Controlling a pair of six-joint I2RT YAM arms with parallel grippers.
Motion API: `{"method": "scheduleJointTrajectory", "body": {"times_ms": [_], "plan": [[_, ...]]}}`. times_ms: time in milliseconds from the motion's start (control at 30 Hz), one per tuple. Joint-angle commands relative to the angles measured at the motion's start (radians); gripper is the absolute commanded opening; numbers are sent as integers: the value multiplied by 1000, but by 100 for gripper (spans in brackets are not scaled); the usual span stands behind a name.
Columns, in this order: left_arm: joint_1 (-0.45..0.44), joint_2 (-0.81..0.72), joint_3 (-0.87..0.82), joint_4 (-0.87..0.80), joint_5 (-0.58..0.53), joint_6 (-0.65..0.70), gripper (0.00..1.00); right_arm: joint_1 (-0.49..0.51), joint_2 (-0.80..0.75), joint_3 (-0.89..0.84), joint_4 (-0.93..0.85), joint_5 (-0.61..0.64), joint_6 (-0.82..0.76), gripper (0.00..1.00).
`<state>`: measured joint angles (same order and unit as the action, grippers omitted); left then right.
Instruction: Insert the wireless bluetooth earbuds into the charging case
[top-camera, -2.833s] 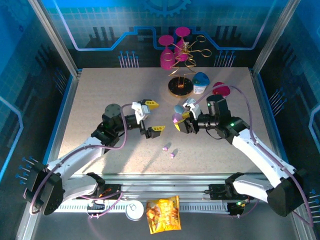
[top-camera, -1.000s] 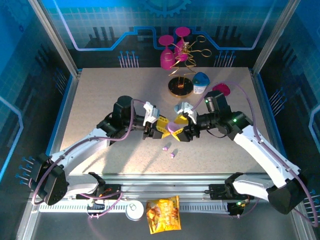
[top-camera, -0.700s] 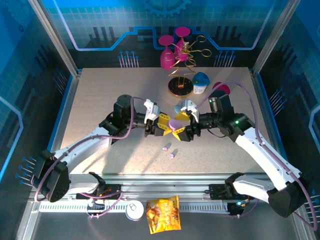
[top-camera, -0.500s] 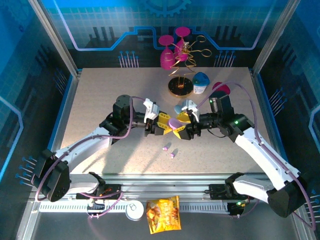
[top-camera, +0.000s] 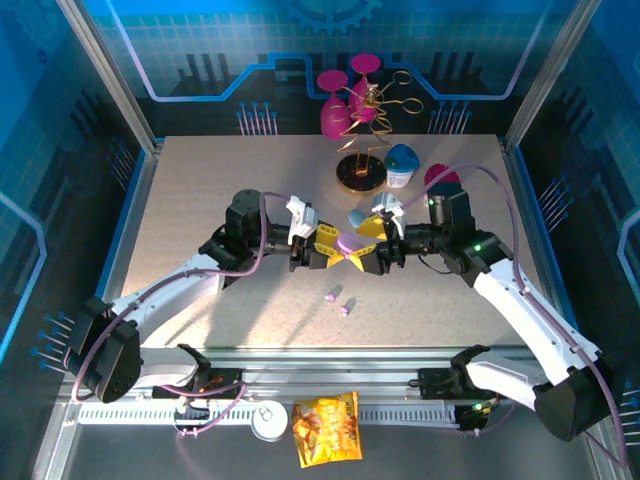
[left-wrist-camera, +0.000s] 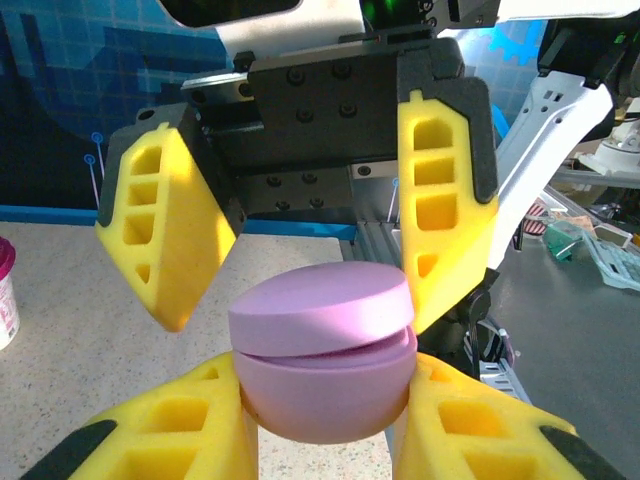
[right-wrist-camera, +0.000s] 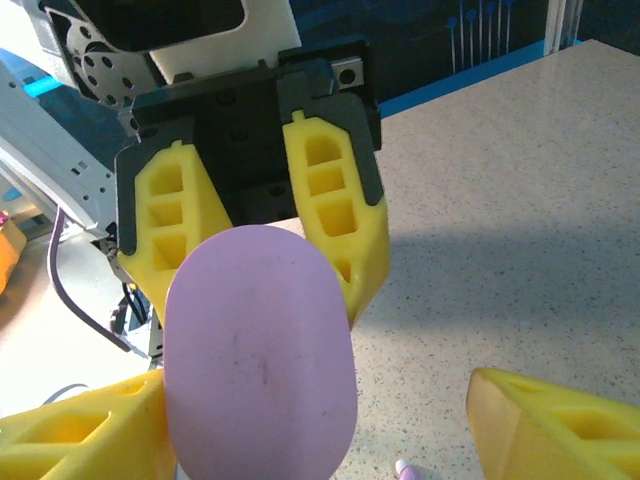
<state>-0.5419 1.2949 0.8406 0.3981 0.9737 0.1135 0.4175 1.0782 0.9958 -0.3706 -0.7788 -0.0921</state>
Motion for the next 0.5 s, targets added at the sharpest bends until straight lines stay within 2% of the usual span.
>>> {"method": "scheduleJointTrajectory", "body": {"times_ms": [0, 267, 467], "plan": [[-1, -6, -24, 8, 54, 32, 28, -40, -8, -10, 74, 43, 51, 73], [5, -8, -35, 22, 53, 31, 28, -72, -16, -28, 123, 34, 103, 73], [5, -2, -36, 41, 54, 17, 29, -72, -3, -30, 122, -43, 91, 49]]}}
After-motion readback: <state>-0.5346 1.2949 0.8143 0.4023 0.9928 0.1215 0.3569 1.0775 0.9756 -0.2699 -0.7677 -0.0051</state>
